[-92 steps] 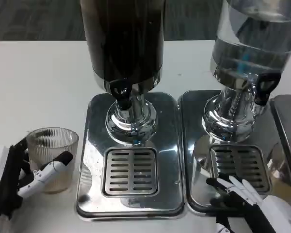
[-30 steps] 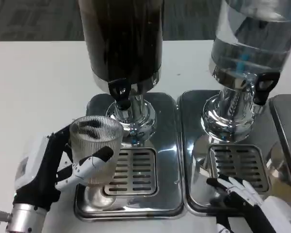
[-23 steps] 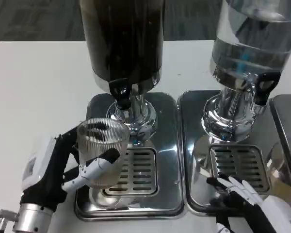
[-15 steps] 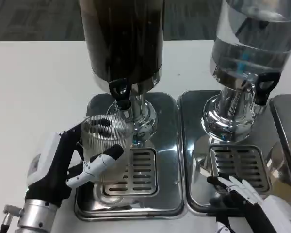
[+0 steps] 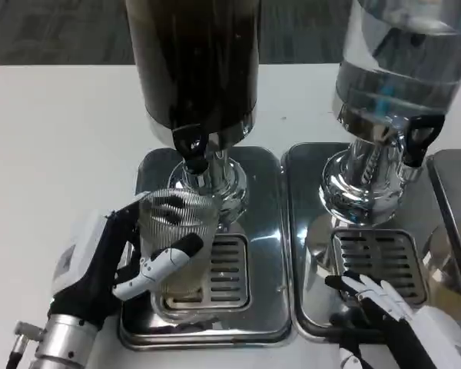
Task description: Grasp the cup under the faucet to collect the drink, then remove the cup.
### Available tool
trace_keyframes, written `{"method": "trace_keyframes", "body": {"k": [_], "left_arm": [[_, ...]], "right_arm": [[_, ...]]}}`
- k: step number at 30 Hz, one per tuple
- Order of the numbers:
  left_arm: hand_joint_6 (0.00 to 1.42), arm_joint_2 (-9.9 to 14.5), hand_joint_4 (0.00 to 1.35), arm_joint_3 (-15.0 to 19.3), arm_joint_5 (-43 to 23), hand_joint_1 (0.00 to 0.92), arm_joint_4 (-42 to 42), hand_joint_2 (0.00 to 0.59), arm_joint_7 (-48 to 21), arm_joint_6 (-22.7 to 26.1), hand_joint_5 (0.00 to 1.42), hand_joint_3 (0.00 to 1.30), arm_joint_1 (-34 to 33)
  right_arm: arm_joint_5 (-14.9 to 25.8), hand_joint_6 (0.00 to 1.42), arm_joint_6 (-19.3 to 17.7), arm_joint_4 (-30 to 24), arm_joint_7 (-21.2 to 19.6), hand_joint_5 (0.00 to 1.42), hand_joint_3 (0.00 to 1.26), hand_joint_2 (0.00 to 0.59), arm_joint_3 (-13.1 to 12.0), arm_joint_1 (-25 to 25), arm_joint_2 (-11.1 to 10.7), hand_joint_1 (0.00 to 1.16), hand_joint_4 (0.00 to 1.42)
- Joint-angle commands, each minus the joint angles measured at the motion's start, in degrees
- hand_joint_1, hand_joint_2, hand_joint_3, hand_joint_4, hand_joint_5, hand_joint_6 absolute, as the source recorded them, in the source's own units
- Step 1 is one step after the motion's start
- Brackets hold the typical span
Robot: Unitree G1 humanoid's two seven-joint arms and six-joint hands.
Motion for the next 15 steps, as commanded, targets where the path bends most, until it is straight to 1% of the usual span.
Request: {"method": "trace_keyframes", "body": {"k": [1, 11, 15], "left_arm": [[0.88, 0.7, 0.53, 0.2, -0.4, 0.148, 1.4, 0.150, 0.0, -2.5, 0.79, 0.49, -1.9], [0.88, 0.7, 0.53, -0.2, 0.7, 0.148, 3.0, 0.150, 0.9, -3.7, 0.79, 0.49, -3.0], [0.86, 0.6, 0.53, -0.5, 1.2, 0.148, 3.5, 0.149, 1.4, -4.4, 0.77, 0.48, -3.6]], "right_arm": [[-0.8, 0.21, 0.4, -0.3, -1.3, 0.03, 0.17, 0.586, 0.8, 0.3, 1.2, 0.53, 0.08], [-1.2, 0.21, 0.3, -0.1, -1.9, 0.03, 0.17, 0.586, 0.7, 0.7, 2.1, 0.53, 0.08], [-1.3, 0.22, 0.3, -0.3, -2.1, 0.03, 0.17, 0.586, 0.7, 1.2, 2.2, 0.53, 0.08]]}}
